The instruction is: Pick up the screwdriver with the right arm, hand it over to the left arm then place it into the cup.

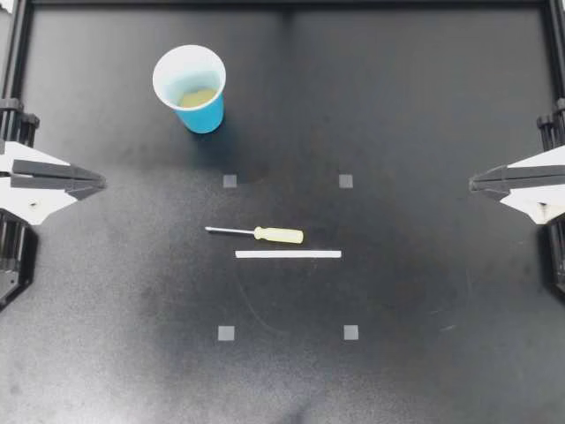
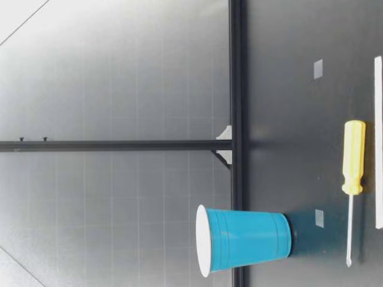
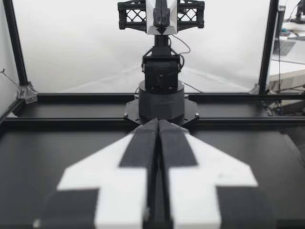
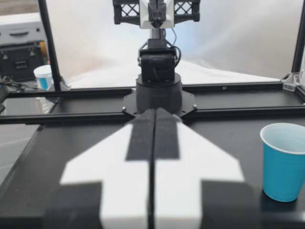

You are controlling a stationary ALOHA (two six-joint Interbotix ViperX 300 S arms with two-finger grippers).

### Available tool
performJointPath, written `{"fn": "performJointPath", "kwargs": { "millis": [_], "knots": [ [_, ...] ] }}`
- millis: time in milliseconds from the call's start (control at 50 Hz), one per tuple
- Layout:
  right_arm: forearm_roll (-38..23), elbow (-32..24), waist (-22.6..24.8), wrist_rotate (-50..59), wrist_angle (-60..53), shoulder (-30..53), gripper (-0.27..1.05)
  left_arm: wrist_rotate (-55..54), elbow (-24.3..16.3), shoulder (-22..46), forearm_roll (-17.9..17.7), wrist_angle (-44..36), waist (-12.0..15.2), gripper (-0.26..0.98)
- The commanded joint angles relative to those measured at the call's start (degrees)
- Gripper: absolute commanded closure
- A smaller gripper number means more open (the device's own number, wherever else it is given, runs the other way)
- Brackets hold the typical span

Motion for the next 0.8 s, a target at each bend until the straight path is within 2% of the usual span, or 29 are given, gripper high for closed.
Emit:
{"fn": "performJointPath", "kwargs": {
  "millis": [0, 40, 120, 320, 560, 780],
  "knots": [
    [0.1, -0.4, -0.2, 0.4, -0.5, 0.1, 0.65, 0.0, -0.2, -0.6, -0.2, -1.7, 1.1, 0.53],
    [0.1, -0.5, -0.2, 0.5, -1.1, 0.4, 0.72, -0.1, 0.0, -0.8, -0.2, -2.5, 1.1, 0.56],
    [0.2, -0.9, -0.2, 1.0, -3.4, 1.5, 0.79, 0.0, 0.5, -1.1, -0.2, -4.0, 1.2, 0.6],
    [1.5, -5.8, -0.7, 2.1, -5.0, 10.3, 0.79, -0.4, 1.9, -0.6, -0.2, -5.2, 1.2, 0.6],
    [4.8, -16.3, -4.1, 2.2, 2.5, 27.3, 0.79, -0.5, 2.6, -0.3, -0.4, -5.4, 1.2, 0.6],
    [4.3, -29.9, -5.6, 1.7, 18.5, 41.7, 0.79, -0.5, 3.4, -0.4, -0.4, -5.4, 1.2, 0.6]
  ]
}}
